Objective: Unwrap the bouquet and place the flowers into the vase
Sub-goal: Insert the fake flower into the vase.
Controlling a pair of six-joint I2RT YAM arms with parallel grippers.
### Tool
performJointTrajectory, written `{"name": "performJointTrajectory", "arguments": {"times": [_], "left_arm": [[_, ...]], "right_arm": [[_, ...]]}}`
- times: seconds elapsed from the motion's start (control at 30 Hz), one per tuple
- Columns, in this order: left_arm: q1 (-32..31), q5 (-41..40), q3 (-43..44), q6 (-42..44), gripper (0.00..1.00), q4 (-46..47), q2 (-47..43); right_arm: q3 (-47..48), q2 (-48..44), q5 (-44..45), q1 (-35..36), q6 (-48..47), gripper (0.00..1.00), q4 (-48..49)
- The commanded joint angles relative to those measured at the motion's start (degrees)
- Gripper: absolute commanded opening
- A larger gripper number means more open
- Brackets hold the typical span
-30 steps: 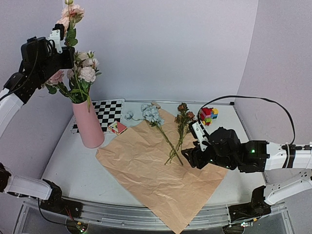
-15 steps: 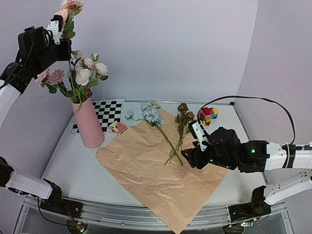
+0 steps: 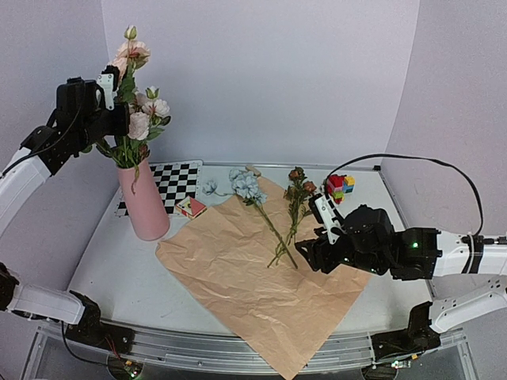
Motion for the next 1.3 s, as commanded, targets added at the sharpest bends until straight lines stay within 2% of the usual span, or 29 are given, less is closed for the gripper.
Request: {"name": "performJointTrajectory", "arguments": {"times": [0.0, 0.5, 0.97, 1.13, 1.27], "left_arm": [[0.03, -0.54, -4.49, -3.57, 0.00, 5.38, -5.32], [0.00, -8.91, -14.81, -9.07, 0.03, 6.23, -10.82], [0.04, -7.56, -21.81, -12.16, 0.04, 7.14, -10.46], [0.03, -7.56, -21.37, -12.24, 0.11, 7.74, -8.89], [0.03, -5.79, -21.16, -13.59, 0.24, 7.70, -8.51]], "right_arm": [[0.09, -1.66, 0.72, 0.22, 0.57, 0.65, 1.11], [-0.10, -2.66, 0.02, 0.23, 1.18, 0.65, 1.04], [-0.61, -4.33, -0.20, 0.19, 1.78, 0.65, 0.42], [-0.67, -4.72, -0.21, 0.21, 1.80, 0.65, 0.27], [-0.59, -4.90, -0.07, 0.23, 1.85, 0.65, 0.18]]}}
